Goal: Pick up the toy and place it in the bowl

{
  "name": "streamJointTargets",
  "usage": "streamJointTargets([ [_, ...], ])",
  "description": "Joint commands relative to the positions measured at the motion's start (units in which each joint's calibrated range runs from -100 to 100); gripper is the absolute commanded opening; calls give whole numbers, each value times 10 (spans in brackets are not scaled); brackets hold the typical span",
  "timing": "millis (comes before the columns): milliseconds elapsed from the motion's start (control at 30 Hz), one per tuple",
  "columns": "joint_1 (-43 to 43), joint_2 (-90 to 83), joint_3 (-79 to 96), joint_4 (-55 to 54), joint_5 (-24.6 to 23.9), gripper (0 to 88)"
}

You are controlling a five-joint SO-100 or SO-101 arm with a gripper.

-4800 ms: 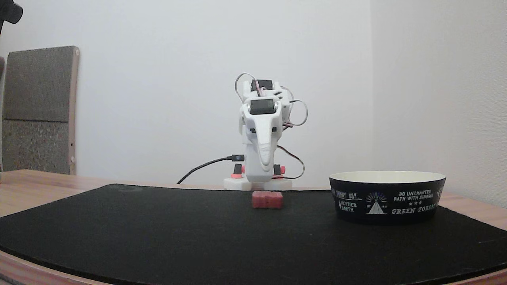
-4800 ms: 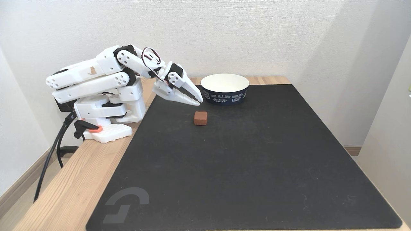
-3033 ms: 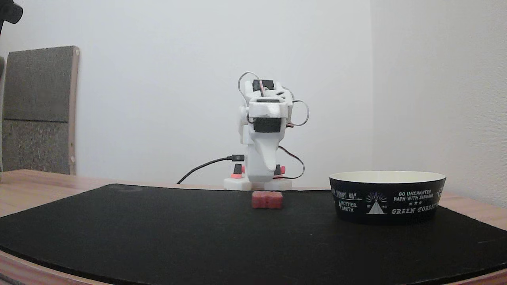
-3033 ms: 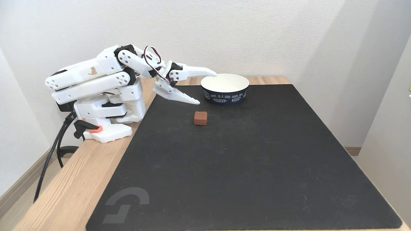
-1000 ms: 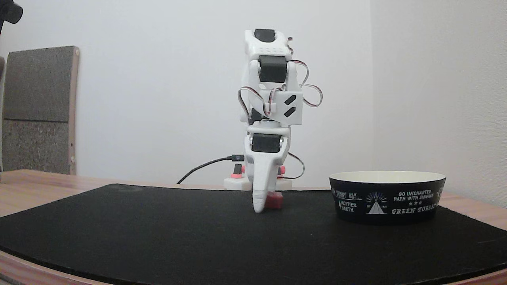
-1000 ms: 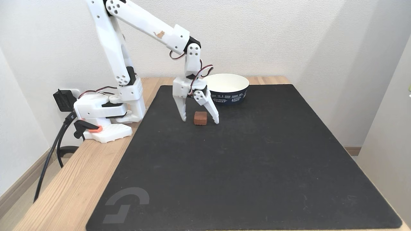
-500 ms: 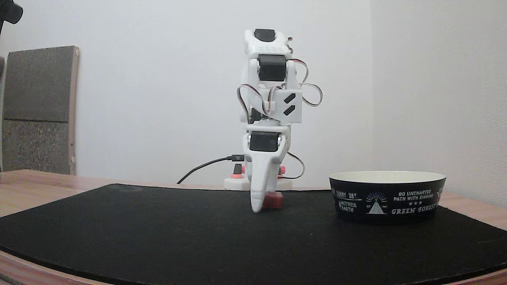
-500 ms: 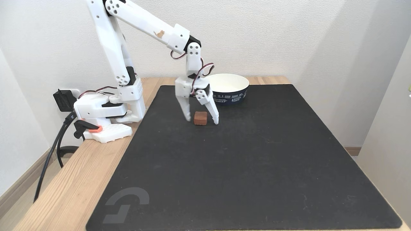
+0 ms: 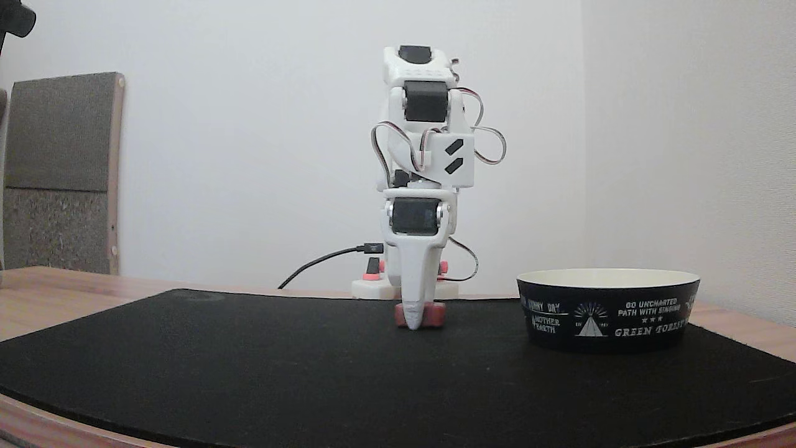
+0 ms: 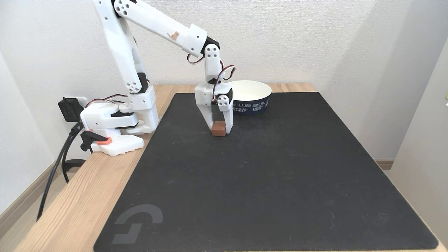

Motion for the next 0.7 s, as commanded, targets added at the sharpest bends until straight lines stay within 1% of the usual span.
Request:
streamJointTargets([
  [0,-9,-24,-39,-2,21,35],
  [133,-42,-96,-90,0,24,35],
  [167,-71,-133,-106,0,24,37],
  [300,-134,-183,-112,-5,24,37],
  [333,-161,-189,-102,-29,24,37],
  [367,-170,-189,-91,-46,24,37],
  [467,-191,-189,-53,-127,24,38],
  [500,-199,-189,-24,-182,24,38],
  [567,-202,-189,6,-232,38,45],
  [600,-203,-189,20,-253,50,67],
  [633,-203,-189,46,-289,61,148],
  [667,-202,-189,58,-308,61,199],
])
